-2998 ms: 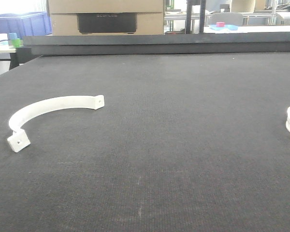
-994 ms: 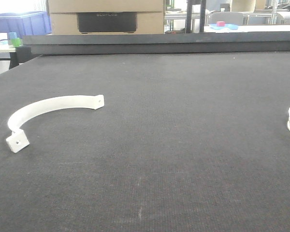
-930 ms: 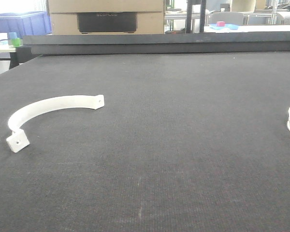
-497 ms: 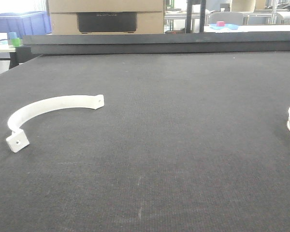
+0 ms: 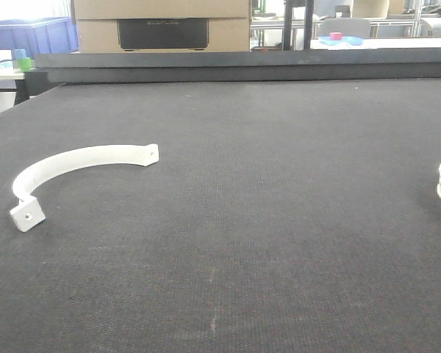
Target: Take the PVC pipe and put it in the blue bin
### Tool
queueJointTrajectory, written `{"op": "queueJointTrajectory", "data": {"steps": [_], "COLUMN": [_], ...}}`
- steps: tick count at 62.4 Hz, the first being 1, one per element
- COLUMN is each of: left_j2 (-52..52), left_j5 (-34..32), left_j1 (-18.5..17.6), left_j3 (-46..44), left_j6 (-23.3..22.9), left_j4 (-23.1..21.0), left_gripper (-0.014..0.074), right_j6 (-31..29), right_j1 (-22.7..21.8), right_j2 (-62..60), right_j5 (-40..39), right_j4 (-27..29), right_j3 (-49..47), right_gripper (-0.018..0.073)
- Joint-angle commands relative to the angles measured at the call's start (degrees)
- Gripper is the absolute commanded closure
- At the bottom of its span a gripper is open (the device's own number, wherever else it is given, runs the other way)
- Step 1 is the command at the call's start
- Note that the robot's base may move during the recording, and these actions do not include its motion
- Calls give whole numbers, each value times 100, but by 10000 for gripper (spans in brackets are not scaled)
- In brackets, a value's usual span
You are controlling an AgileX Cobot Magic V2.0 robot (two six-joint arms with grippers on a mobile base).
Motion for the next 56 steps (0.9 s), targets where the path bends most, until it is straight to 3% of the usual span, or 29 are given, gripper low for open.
{"op": "queueJointTrajectory", "data": {"steps": [1,13,20,33,48,56], "left_j2": [24,629,1332,2952,4178,4502], "left_j5": [118,1126,1148,1042,934,985], "left_j1": [7,7,7,-34,-477,-581], "left_j3": [13,-558,-1024,-1831,-1961,-1961], "left_j6": [-14,-134,-119,-49,-49,-49], "left_j4": [-113,-81,2,38,-58,-335], "left_gripper": [707,707,707,707,707,707], "right_j6": [-18,-18,-18,-7,5,5], "right_j1": [-21,369,627,638,638,638], "right_j2": [5,5,5,47,394,931], "right_j5": [-175,-217,-203,-203,-203,-225], "right_j4": [-2,38,38,70,59,48], "right_j3": [5,5,5,5,5,5], "right_gripper": [727,727,727,727,727,727]}}
